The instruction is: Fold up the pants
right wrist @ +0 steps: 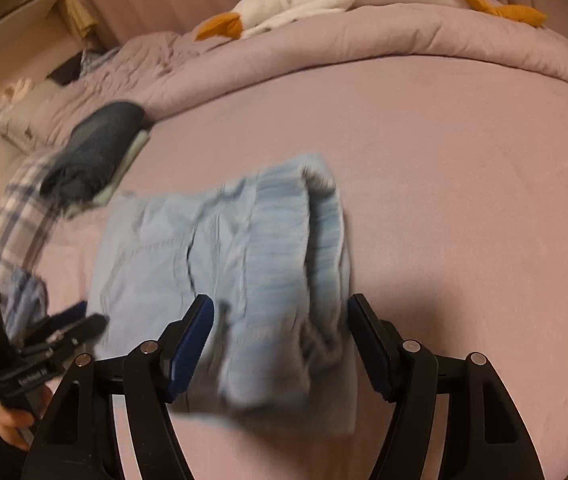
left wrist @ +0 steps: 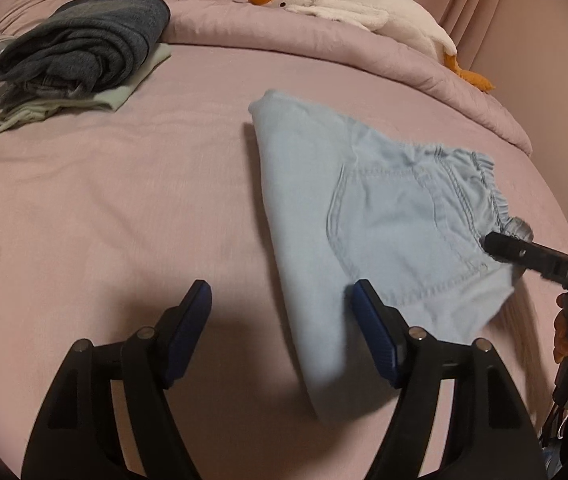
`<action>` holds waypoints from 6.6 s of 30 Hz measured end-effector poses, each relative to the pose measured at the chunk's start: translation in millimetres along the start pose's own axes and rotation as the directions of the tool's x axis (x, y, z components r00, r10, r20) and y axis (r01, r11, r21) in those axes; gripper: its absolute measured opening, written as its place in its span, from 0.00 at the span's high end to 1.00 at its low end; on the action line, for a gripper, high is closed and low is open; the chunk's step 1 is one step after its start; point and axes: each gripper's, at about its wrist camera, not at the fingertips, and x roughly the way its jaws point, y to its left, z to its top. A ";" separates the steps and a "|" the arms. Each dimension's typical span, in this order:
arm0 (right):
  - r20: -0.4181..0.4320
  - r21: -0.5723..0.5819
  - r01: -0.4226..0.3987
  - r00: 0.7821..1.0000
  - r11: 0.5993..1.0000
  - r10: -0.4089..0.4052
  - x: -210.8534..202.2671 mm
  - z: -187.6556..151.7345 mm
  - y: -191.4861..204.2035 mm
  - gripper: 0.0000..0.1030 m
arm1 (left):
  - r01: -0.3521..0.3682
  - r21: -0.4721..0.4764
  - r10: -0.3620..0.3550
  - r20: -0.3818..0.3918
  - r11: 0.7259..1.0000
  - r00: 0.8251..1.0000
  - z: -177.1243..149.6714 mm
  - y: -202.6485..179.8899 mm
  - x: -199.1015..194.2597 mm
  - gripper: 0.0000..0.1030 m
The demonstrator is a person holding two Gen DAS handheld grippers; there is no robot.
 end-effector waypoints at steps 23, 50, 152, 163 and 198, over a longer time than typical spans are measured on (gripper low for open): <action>0.004 -0.031 0.117 0.993 0.993 -0.117 11.3 -30.6 10.9 0.16 | -0.046 0.096 0.045 0.015 0.994 0.999 -16.6 -38.5 8.7 0.27; 0.060 -0.072 0.180 0.983 0.981 -0.175 -24.9 -42.7 22.9 0.16 | -0.082 0.062 0.080 0.029 0.995 0.996 -29.2 -49.4 -43.6 0.19; 0.166 -0.164 0.160 0.977 0.973 -0.133 -103.0 -54.7 83.4 0.01 | -0.175 0.027 0.172 0.080 0.984 0.982 -33.4 -89.5 -119.9 0.01; 0.165 -0.165 0.160 0.977 0.973 -0.133 -104.2 -54.2 84.1 0.01 | -0.177 0.027 0.174 0.081 0.984 0.981 -33.7 -90.7 -120.3 0.01; 0.166 -0.175 0.160 0.977 0.972 -0.131 -103.6 -53.6 82.8 0.01 | -0.173 0.022 0.170 0.089 0.985 0.981 -33.5 -92.0 -121.4 0.01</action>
